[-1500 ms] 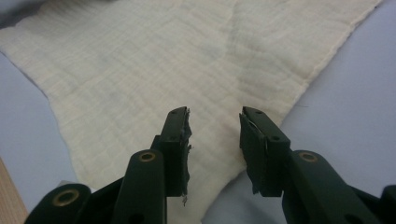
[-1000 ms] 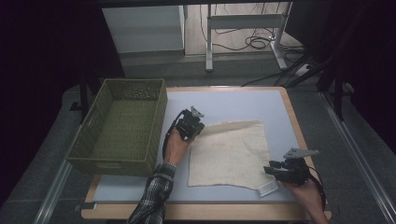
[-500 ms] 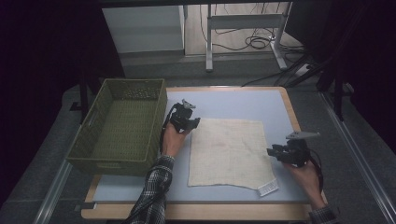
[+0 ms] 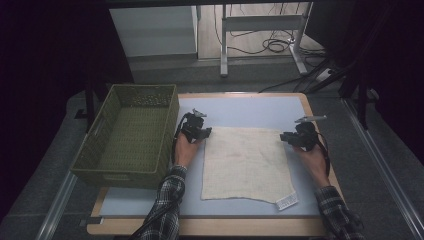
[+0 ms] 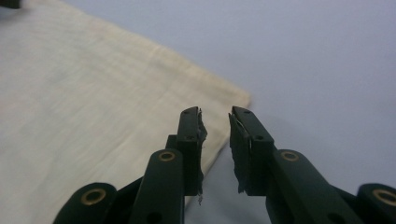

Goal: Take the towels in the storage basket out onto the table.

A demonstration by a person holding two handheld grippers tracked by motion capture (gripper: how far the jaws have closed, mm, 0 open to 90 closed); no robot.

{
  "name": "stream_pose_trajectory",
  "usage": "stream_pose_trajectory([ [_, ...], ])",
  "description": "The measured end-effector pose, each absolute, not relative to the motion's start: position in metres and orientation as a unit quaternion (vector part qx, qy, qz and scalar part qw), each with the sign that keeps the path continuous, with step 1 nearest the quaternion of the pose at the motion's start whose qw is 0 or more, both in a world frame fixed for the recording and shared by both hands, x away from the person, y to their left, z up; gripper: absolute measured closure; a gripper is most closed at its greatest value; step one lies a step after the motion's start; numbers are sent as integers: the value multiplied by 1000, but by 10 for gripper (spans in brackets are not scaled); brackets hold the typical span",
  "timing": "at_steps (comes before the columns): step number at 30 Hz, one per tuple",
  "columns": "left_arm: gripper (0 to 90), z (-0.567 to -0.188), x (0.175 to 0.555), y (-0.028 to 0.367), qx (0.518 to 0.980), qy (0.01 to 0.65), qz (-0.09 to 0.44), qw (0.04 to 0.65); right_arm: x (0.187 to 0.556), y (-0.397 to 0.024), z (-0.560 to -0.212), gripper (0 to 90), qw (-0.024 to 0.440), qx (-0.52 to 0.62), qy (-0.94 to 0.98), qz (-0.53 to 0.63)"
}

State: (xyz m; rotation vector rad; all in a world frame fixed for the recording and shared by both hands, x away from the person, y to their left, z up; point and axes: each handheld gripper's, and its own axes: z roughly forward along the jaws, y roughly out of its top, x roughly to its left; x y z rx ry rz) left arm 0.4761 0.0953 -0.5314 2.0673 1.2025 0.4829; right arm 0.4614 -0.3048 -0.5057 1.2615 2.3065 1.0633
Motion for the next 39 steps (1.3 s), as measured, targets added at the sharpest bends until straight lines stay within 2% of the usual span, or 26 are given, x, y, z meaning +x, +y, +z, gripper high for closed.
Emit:
stream_pose_trajectory([
  [1, 557, -534, 477, 96, 794, 465, 186, 344, 474, -302, -508, 745, 166, 440, 803, 366],
  [5, 546, -538, 481, 99, 785, 473, 182, 356, 488, -299, -512, 738, 174, 445, 800, 364],
  [11, 518, -542, 482, 100, 779, 475, 182, 366, 497, -293, -519, 688, 177, 440, 810, 345],
  [13, 584, -542, 483, 97, 782, 470, 174, 371, 497, -290, -519, 714, 183, 442, 809, 343],
  [15, 677, -542, 483, 94, 784, 466, 164, 376, 496, -288, -519, 809, 174, 441, 810, 344],
  [17, 700, -541, 483, 93, 785, 464, 159, 378, 495, -288, -518, 840, 170, 441, 811, 344],
  [20, 864, -541, 484, 92, 785, 465, 140, 385, 495, -284, -516, 862, 167, 446, 814, 334],
  [21, 874, -540, 484, 90, 784, 467, 148, 382, 495, -284, -515, 863, 170, 445, 815, 330],
  [23, 880, -538, 482, 88, 777, 473, 171, 378, 495, -283, -513, 864, 174, 444, 814, 331],
  [26, 881, -535, 483, 91, 770, 480, 177, 382, 497, -283, -509, 864, 179, 446, 811, 333],
  [32, 880, -508, 474, 97, 763, 468, 197, 398, 498, -285, -482, 865, 185, 443, 798, 365],
  [39, 879, -505, 437, 92, 777, 446, 224, 383, 464, -292, -468, 864, 188, 414, 804, 383],
])
